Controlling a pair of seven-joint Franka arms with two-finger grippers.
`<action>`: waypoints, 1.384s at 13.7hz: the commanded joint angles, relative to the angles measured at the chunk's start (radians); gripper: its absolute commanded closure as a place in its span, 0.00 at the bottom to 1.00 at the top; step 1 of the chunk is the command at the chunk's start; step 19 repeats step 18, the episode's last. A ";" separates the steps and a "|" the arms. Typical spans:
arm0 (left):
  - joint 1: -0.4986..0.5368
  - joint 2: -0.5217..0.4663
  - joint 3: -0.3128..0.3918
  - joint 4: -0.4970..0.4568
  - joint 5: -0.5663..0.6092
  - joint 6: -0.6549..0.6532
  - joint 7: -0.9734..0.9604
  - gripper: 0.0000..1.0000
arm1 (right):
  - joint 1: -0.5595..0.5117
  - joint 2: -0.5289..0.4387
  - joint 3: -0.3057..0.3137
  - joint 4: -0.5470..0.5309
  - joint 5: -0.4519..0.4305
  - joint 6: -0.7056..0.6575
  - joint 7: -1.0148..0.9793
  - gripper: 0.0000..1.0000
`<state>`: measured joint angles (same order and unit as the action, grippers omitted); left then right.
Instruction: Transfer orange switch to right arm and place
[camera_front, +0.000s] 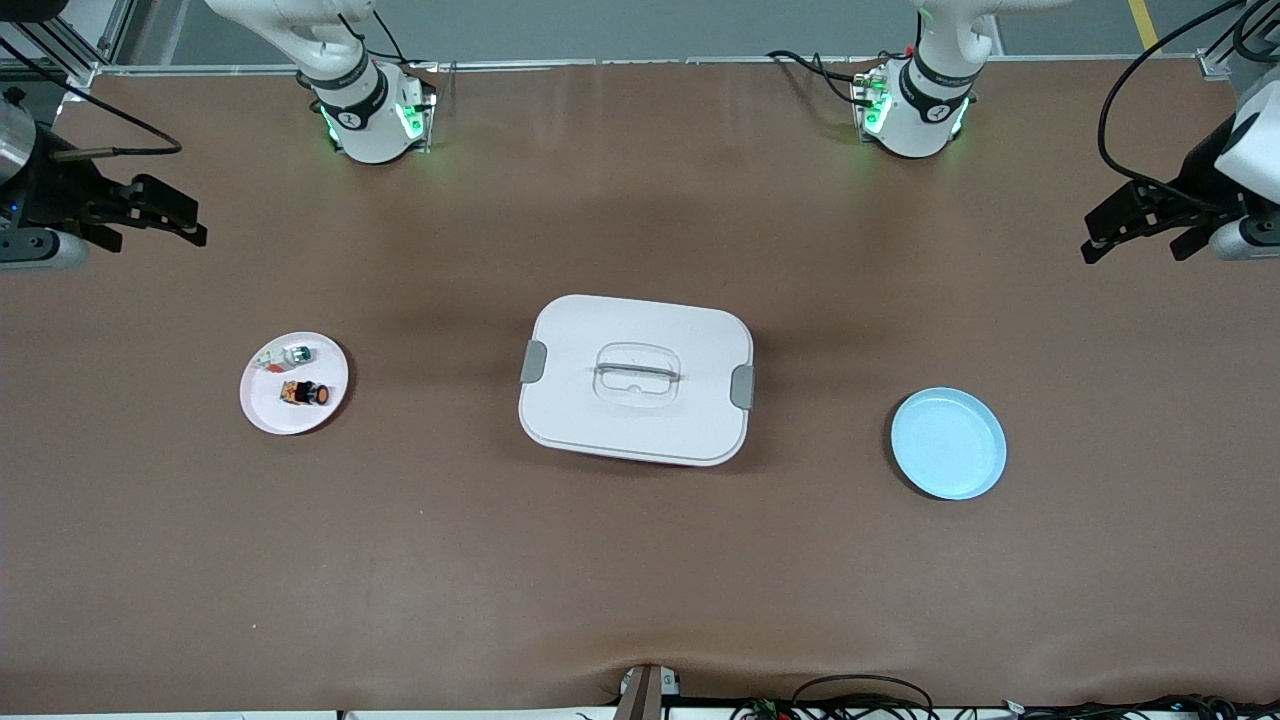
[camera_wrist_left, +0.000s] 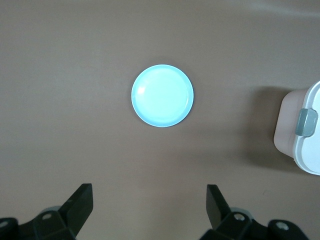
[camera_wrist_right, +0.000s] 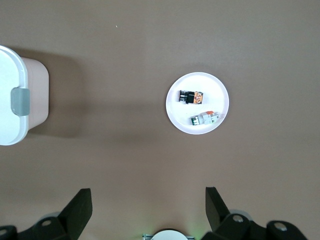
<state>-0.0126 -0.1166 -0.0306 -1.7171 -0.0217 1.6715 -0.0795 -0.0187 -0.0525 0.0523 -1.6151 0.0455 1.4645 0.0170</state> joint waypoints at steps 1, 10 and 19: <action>0.002 0.009 0.001 0.025 -0.003 -0.026 0.003 0.00 | 0.026 -0.024 -0.025 -0.017 -0.003 0.005 0.038 0.00; 0.002 0.011 0.001 0.025 -0.003 -0.026 0.000 0.00 | 0.016 -0.035 -0.066 -0.017 0.007 0.014 0.038 0.00; 0.002 0.011 0.001 0.027 -0.003 -0.026 -0.002 0.00 | 0.023 -0.049 -0.060 -0.025 -0.042 0.040 0.024 0.00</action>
